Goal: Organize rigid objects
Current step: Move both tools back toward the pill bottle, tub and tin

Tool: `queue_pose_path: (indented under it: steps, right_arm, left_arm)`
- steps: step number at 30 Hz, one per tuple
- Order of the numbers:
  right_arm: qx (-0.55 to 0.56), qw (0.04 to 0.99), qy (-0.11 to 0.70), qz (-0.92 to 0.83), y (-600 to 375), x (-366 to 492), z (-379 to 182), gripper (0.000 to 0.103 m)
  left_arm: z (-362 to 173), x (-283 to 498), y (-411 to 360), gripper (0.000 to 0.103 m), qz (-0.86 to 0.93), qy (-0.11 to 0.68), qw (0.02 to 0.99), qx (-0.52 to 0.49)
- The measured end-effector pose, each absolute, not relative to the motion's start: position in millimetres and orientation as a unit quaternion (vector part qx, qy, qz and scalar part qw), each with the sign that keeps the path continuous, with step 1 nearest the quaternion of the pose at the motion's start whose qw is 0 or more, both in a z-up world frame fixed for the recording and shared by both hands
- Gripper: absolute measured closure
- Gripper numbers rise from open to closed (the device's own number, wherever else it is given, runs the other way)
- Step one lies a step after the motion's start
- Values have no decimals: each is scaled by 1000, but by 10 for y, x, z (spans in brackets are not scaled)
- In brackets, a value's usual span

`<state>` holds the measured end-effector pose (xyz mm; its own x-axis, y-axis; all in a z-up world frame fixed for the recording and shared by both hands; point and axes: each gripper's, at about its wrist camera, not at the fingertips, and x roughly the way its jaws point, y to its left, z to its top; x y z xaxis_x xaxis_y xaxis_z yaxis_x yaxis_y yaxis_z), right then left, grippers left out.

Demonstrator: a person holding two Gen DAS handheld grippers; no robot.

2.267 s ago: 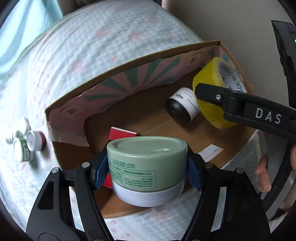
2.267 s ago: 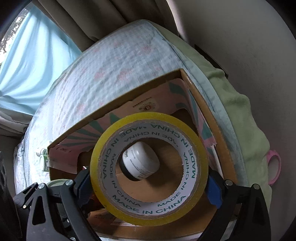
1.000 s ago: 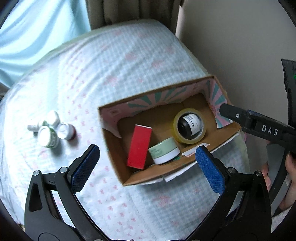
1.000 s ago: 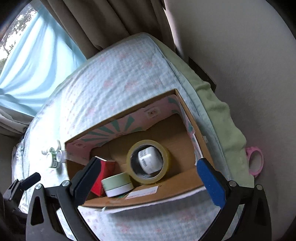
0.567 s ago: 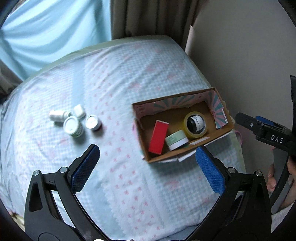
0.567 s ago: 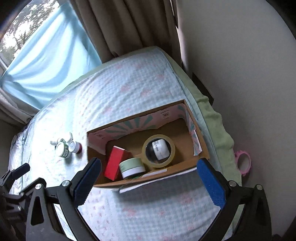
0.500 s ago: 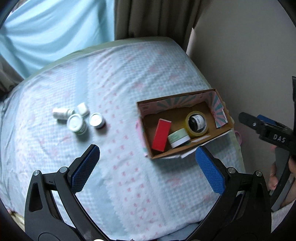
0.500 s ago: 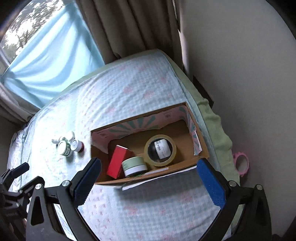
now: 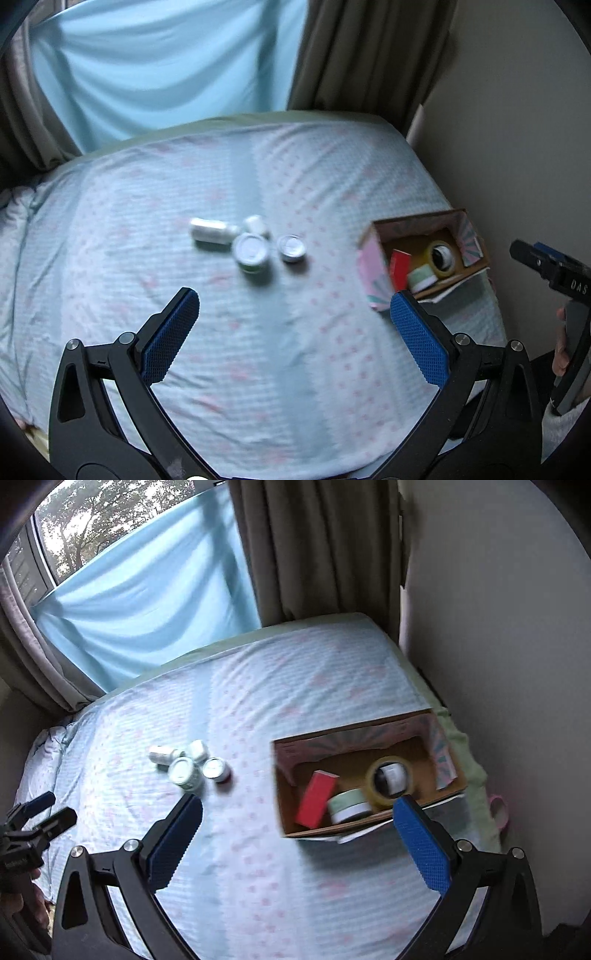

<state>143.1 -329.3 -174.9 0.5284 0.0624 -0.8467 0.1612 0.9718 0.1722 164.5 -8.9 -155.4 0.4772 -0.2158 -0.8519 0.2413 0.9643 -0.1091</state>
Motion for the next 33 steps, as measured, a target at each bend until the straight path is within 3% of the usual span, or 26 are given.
queue_pose_path:
  steps: [10, 19, 26, 33]
  right_arm:
    - [133, 888, 437, -49, -2217, 1501, -1639, 0]
    - [68, 890, 449, -38, -1367, 1715, -1746, 0]
    - [40, 872, 487, 4, -967, 2001, -2337, 0]
    - [28, 864, 503, 10, -760, 2387, -3110, 0]
  left_arm:
    - [-1564, 2077, 949, 0, -173, 486, 855, 45]
    - [-1900, 2815, 1262, 0, -231, 486, 833, 127]
    - [-2395, 3402, 900, 0, -288, 481, 789, 253]
    - [-3381, 4010, 505, 0, -356, 527, 700, 325]
